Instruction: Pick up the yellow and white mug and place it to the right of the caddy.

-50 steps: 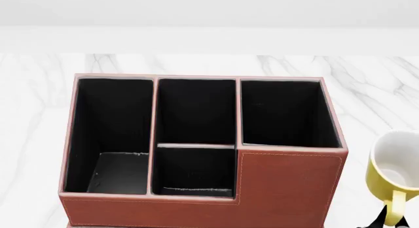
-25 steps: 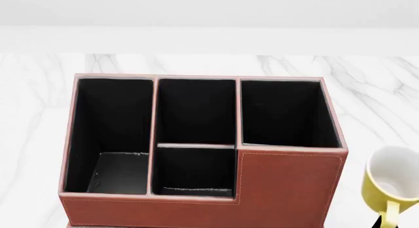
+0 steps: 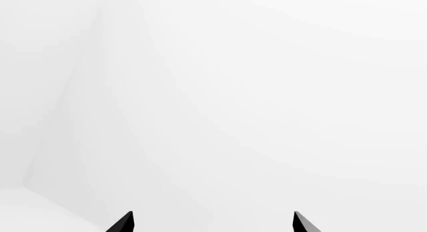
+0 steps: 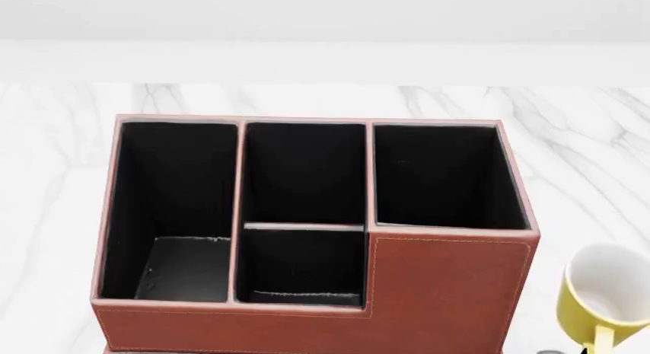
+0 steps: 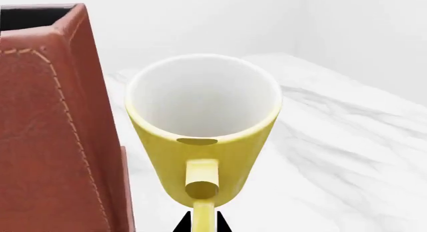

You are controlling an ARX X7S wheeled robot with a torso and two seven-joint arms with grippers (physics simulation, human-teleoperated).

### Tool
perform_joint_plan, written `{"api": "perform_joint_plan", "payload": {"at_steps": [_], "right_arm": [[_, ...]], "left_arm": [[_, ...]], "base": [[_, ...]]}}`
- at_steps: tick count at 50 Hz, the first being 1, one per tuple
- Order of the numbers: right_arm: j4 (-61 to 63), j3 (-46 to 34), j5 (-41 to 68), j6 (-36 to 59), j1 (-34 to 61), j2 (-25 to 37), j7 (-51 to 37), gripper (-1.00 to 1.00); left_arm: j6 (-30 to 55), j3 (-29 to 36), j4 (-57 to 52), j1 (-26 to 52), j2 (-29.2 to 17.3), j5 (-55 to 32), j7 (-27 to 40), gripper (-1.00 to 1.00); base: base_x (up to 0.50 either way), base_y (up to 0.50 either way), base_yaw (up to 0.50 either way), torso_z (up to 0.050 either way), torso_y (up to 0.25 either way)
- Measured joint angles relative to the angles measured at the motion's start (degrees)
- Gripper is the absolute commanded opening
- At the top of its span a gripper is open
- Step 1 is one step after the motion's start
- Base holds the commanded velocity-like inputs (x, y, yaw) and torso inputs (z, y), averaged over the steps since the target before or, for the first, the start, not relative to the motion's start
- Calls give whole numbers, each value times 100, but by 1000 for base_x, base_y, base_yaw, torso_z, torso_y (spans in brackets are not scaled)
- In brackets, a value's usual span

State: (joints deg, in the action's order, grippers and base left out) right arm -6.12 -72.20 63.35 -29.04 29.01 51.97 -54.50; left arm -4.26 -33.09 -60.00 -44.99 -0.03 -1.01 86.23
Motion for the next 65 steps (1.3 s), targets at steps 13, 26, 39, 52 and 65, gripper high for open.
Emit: {"api": "perform_joint_plan", "payload": {"at_steps": [13, 26, 39, 52, 65], "right_arm": [[-217, 29, 119, -25, -56, -135, 181, -100], [-369, 44, 209, -12, -109, -241, 295, -100], [-654, 46, 317, 49, -126, -431, 505, -100], [-972, 74, 442, 60, -186, -594, 693, -100], [-1296, 120, 569, 56, -246, -760, 884, -100]], "left_arm": [[-1, 10, 0, 0, 0, 12, -4, 100], [0, 24, 0, 0, 0, 31, -13, 100], [-3, 39, 0, 0, 0, 44, -17, 100], [-9, 42, 0, 0, 0, 51, -15, 100], [-15, 35, 0, 0, 0, 47, -20, 100]], "base": [[0, 0, 0, 0, 1], [0, 0, 0, 0, 1], [0, 0, 0, 0, 0], [0, 0, 0, 0, 1], [0, 0, 0, 0, 1]]}}
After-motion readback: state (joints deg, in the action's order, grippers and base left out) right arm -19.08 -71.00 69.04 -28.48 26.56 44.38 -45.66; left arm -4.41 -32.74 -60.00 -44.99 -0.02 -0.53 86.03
